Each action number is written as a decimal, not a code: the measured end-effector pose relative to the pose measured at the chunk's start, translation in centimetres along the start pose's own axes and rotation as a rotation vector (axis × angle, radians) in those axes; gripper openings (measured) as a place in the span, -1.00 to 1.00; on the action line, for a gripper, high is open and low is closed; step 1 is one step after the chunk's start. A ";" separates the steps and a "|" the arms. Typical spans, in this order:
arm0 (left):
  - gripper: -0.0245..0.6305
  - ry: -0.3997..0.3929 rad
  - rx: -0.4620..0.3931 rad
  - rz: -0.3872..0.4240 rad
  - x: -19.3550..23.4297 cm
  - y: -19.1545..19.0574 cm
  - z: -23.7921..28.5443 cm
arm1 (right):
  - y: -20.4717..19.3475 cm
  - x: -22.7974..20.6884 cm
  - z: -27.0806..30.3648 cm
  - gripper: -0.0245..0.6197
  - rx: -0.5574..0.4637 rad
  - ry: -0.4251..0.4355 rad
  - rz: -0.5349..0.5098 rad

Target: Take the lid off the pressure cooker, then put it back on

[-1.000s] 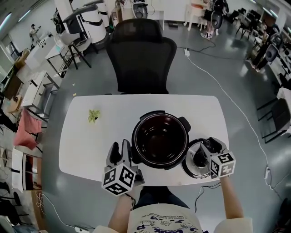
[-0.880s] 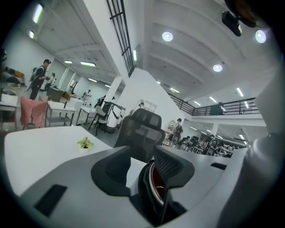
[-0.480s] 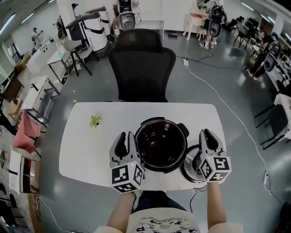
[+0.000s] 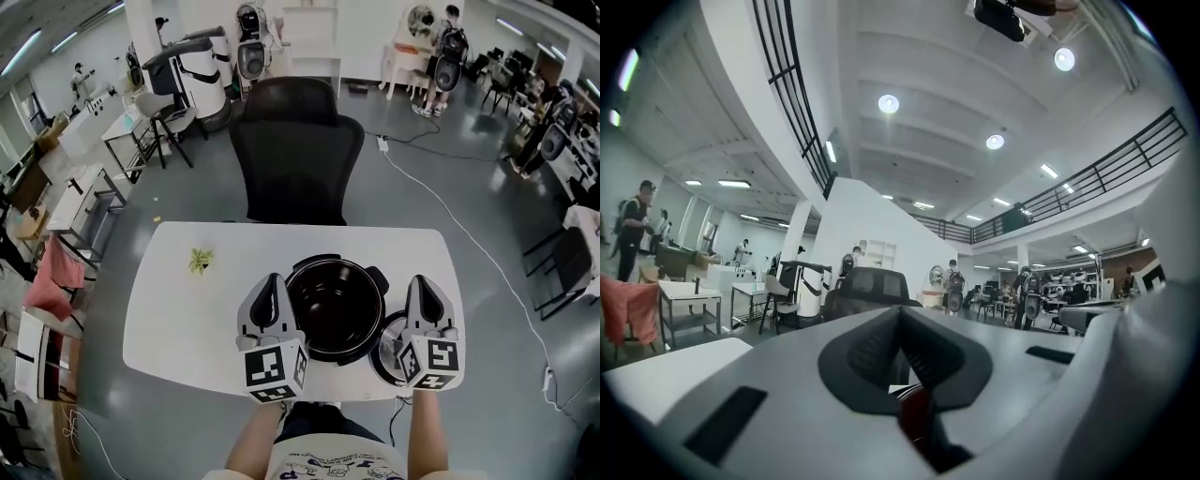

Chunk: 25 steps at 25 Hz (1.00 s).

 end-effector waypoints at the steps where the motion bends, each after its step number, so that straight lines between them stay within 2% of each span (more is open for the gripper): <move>1: -0.88 -0.005 -0.004 0.004 -0.2 0.1 -0.1 | 0.1 0.1 -0.1 -0.89 -0.006 -0.004 -0.003; 7: -0.88 -0.023 -0.011 0.006 -0.8 0.4 -0.2 | 0.6 0.3 -0.7 -0.89 -0.021 -0.035 -0.008; 25: -0.89 -0.056 -0.009 0.011 -1.6 0.6 -0.6 | 0.9 0.2 -1.6 -0.89 -0.036 -0.042 0.007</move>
Point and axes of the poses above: the fingertips, and each gripper's own axes: z forward along the fingers, x to its left, y out of its top, the point moved 4 cm from there along -z, backward along the fingers, and after that the axes turned 1 degree about -x, right-handed, at the moved point
